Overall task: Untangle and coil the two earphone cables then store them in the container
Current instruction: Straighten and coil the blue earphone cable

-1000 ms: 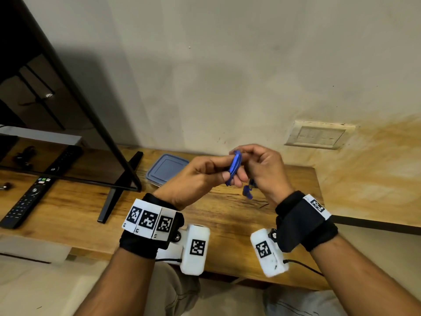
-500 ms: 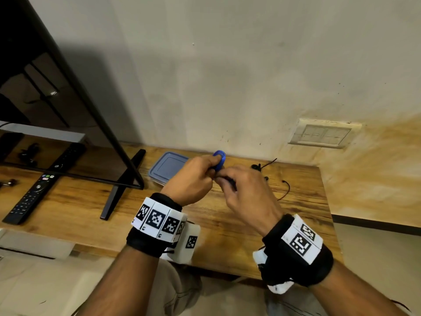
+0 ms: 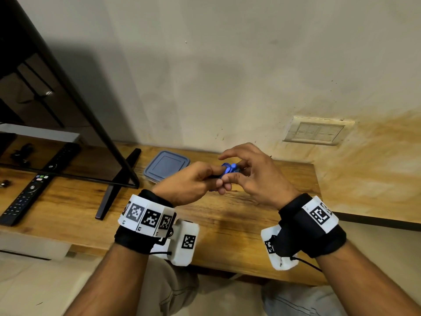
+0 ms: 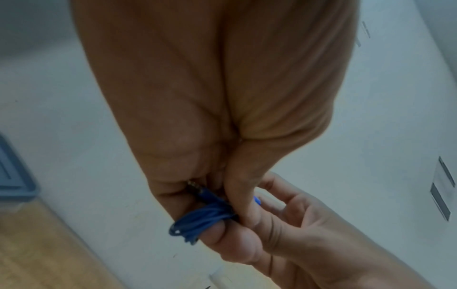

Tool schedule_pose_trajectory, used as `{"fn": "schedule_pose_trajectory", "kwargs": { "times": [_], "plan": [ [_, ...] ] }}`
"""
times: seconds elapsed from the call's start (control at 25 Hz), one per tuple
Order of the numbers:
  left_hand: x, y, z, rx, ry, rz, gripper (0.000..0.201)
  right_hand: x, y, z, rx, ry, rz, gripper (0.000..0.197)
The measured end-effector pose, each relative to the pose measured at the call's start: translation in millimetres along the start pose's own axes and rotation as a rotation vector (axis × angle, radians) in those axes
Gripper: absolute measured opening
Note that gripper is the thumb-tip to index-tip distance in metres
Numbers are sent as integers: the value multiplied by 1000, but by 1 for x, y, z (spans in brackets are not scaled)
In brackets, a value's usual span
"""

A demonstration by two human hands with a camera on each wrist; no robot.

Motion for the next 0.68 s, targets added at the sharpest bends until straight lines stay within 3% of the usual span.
{"fn": "schedule_pose_trajectory", "kwargs": {
  "times": [0.28,0.4,0.56,0.68],
  "plan": [
    [3,1,1,29,15,88,23,7,3,-3,-187,-70,-142,31],
    [2,-2,1,49,67,250,21,7,6,-2,-208,-97,-247,29],
    [4,1,1,218,198,549,23,11,9,0,-159,-100,-263,28],
    [5,2,0,363,233,651,30,15,9,2,-94,-123,-344,29]
  ]
}}
Point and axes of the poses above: each hand's wrist, its own z-axis away from the middle knuckle, its own y-axis out of the back of the hand, x = y × z, the point moved 1 cm from there along -z, towards the middle knuckle, and after that the axes turned 8 degrees about -y, right-handed, at the moved point
